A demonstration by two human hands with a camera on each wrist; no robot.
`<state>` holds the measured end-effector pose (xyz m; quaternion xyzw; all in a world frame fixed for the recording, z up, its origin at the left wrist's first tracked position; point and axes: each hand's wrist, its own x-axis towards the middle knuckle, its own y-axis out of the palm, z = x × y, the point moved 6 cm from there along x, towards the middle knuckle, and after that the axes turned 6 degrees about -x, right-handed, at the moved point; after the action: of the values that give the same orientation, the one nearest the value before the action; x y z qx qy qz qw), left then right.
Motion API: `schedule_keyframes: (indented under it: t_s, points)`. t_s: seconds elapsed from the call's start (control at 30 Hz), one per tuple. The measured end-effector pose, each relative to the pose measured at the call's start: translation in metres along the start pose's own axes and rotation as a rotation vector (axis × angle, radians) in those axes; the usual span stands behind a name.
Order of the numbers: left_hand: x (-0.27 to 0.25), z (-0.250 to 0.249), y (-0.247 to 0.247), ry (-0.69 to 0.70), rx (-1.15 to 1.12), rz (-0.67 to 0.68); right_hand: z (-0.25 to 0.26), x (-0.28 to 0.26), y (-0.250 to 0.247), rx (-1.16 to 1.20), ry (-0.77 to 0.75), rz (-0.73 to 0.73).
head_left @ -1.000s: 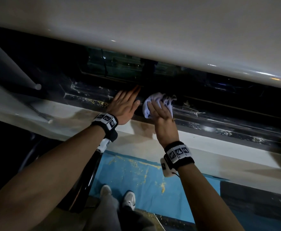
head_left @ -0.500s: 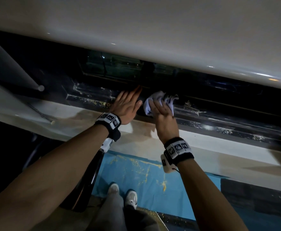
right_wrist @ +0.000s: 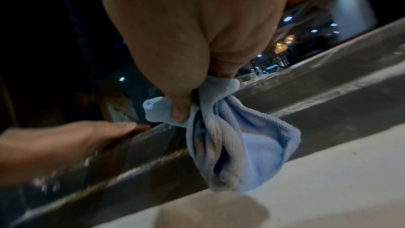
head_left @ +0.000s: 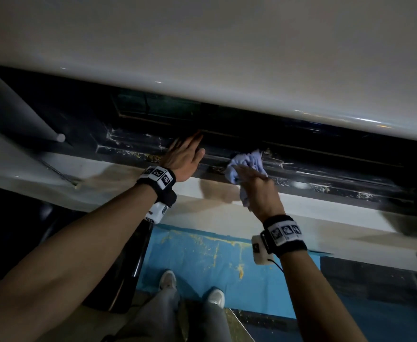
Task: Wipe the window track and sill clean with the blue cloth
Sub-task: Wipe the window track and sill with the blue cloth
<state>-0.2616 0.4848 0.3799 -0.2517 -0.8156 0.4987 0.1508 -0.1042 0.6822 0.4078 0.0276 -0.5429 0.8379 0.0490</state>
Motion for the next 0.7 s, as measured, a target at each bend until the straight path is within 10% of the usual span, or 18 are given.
schedule_keyframes:
  t_s: [0.17, 0.3, 0.47, 0.7]
  points:
    - [-0.005, -0.029, 0.002, -0.005, -0.171, -0.070, -0.035, -0.046, -0.052, 0.296, 0.206, -0.174]
    - [-0.009, -0.068, 0.013, 0.022, -0.241, -0.142, -0.025, -0.043, -0.073, 0.114, 0.050, -0.428]
    - [-0.004, -0.088, 0.048, 0.045, -0.154, -0.166, -0.024, -0.005, 0.000, -0.153, -0.186, -0.225]
    - [0.000, -0.079, 0.051, 0.090, -0.124, -0.175, -0.003, 0.013, 0.026, -0.094, -0.294, -0.305]
